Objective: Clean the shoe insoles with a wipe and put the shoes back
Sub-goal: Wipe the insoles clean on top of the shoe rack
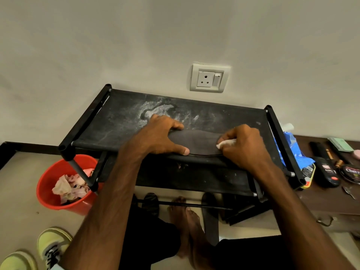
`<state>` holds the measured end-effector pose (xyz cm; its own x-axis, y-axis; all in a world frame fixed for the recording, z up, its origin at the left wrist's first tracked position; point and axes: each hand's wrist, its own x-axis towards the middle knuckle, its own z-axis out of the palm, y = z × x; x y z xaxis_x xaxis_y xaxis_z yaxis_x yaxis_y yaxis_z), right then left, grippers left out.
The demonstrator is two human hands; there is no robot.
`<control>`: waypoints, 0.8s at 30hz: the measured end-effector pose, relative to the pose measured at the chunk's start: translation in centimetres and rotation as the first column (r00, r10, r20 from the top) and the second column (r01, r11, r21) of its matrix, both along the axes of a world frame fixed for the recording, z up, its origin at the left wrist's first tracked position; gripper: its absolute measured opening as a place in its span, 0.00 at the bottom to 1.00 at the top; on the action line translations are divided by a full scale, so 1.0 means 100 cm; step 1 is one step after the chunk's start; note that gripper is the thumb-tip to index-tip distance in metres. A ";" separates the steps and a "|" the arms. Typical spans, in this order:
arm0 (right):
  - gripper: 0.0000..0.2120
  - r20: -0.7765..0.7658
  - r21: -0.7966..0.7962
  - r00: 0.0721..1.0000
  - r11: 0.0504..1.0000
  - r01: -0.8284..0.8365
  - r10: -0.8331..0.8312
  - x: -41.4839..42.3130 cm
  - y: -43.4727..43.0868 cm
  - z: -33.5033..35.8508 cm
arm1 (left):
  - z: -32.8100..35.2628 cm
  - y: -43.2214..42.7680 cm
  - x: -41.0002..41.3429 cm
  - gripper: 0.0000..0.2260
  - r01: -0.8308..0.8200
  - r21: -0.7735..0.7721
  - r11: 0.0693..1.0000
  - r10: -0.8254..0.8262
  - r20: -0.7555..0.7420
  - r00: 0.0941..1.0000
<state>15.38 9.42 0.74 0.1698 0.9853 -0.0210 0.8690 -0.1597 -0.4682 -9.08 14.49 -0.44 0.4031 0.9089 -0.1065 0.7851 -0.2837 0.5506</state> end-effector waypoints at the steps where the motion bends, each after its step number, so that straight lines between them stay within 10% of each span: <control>1: 0.03 -0.006 -0.006 1.000 1.000 0.021 -0.021 0.006 0.001 0.001 | 0.002 0.001 -0.004 0.37 0.005 -0.018 1.000 -0.005 -0.001 1.000; 13: 0.07 -0.035 0.068 0.957 0.956 -0.285 0.288 -0.066 -0.009 -0.006 | 0.000 0.003 -0.005 0.35 -0.026 -0.081 0.996 0.032 0.081 0.996; 24: 0.08 0.025 0.060 0.999 0.998 -0.032 0.030 -0.029 0.006 -0.005 | 0.002 0.001 -0.005 0.36 -0.030 -0.122 0.992 0.044 0.108 0.993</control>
